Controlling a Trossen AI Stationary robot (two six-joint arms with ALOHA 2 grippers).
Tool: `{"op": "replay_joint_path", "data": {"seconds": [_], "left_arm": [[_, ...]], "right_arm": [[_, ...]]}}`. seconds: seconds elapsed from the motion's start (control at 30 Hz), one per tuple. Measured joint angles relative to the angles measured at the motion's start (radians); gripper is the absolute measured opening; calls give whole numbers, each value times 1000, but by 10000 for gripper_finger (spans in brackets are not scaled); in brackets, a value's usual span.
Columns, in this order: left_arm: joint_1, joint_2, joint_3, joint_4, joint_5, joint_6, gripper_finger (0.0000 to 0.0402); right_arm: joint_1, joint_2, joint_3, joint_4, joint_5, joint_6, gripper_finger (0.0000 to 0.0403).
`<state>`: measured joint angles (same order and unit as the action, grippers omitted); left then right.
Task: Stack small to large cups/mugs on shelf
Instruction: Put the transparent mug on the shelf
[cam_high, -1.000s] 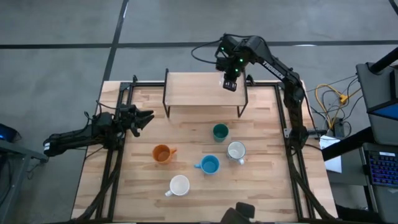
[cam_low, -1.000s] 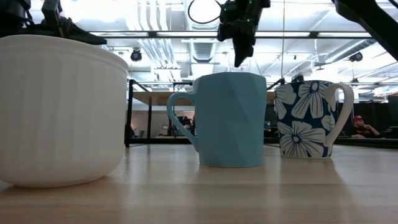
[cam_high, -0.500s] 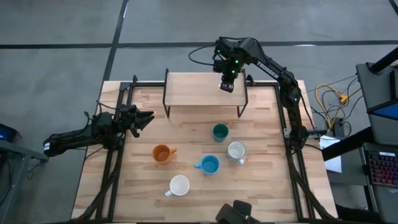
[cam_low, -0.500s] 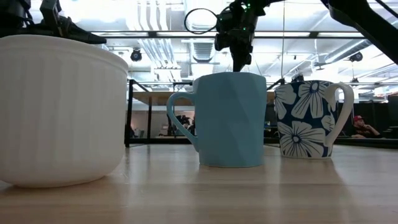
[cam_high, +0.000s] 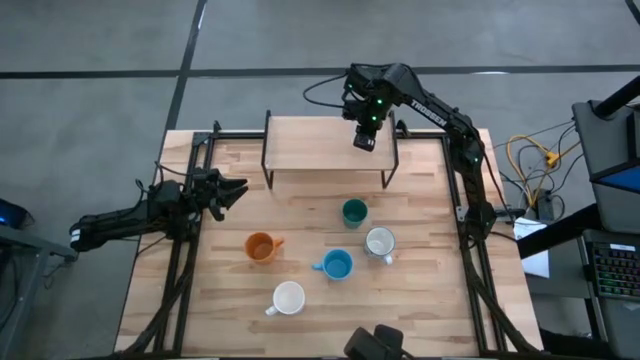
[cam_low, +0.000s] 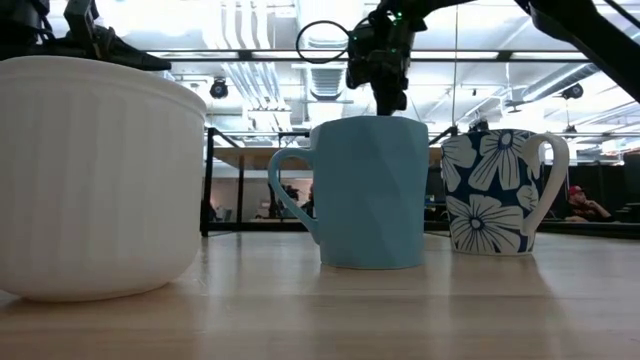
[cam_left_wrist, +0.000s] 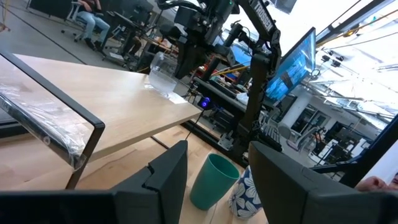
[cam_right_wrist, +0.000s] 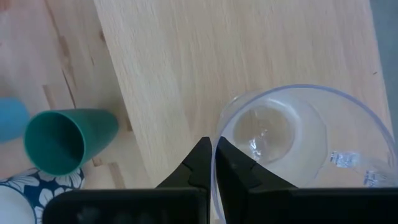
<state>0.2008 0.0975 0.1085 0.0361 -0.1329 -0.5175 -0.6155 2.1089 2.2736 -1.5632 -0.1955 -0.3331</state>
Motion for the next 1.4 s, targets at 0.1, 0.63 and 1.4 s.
{"op": "replay_joint_path", "data": {"seconds": [0.1,0.63,1.4], "left_arm": [[0,0,0,0,0,0,157],[0,0,0,0,-1,1,157],[0,0,0,0,-1,1,157]], "right_arm": [[0,0,-3,-1,-11,-1,9],[0,5,-3,-9,-21,-7,34],[0,-28,-5,-7,16,-33,73]]}}
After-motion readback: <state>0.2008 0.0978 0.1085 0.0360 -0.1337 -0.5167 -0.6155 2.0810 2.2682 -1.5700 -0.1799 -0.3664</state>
